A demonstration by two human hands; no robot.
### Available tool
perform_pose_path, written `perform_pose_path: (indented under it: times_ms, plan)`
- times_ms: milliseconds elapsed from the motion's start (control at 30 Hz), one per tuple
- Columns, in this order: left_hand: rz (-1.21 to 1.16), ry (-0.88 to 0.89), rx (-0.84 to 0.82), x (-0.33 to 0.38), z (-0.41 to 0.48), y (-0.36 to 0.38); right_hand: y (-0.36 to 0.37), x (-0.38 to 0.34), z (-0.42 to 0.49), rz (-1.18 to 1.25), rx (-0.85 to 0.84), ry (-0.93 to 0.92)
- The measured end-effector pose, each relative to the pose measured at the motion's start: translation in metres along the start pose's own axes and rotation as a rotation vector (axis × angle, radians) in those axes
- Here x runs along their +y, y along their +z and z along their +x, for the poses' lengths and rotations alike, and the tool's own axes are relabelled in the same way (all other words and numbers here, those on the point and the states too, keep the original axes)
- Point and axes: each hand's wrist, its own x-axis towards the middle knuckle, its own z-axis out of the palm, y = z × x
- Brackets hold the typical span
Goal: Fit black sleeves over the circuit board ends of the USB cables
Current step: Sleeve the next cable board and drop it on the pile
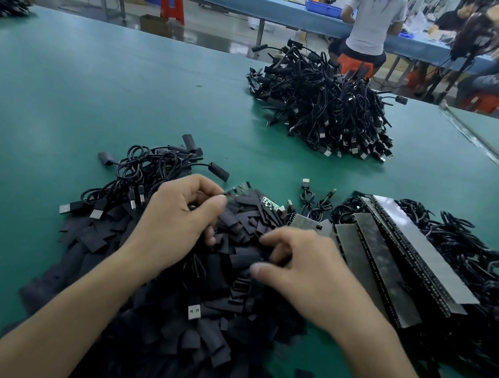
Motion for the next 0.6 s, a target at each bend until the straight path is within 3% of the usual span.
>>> perform_pose_path:
  times_ms: [100, 233, 433, 600]
  plan:
    - [0.016, -0.057, 0.081, -0.008, 0.003, -0.003, 0.006, -0.001, 0.000, -0.143, -0.159, 0.054]
    - [-0.001, -0.122, 0.132, -0.012, 0.004, -0.004, 0.007, -0.001, 0.000, -0.108, -0.125, 0.049]
    - [0.013, -0.089, 0.081, -0.007, 0.003, -0.004, 0.013, -0.001, 0.003, -0.104, -0.135, -0.013]
    - [0.019, -0.114, 0.017, -0.001, 0.001, -0.004, 0.014, 0.003, 0.005, -0.084, 0.016, -0.051]
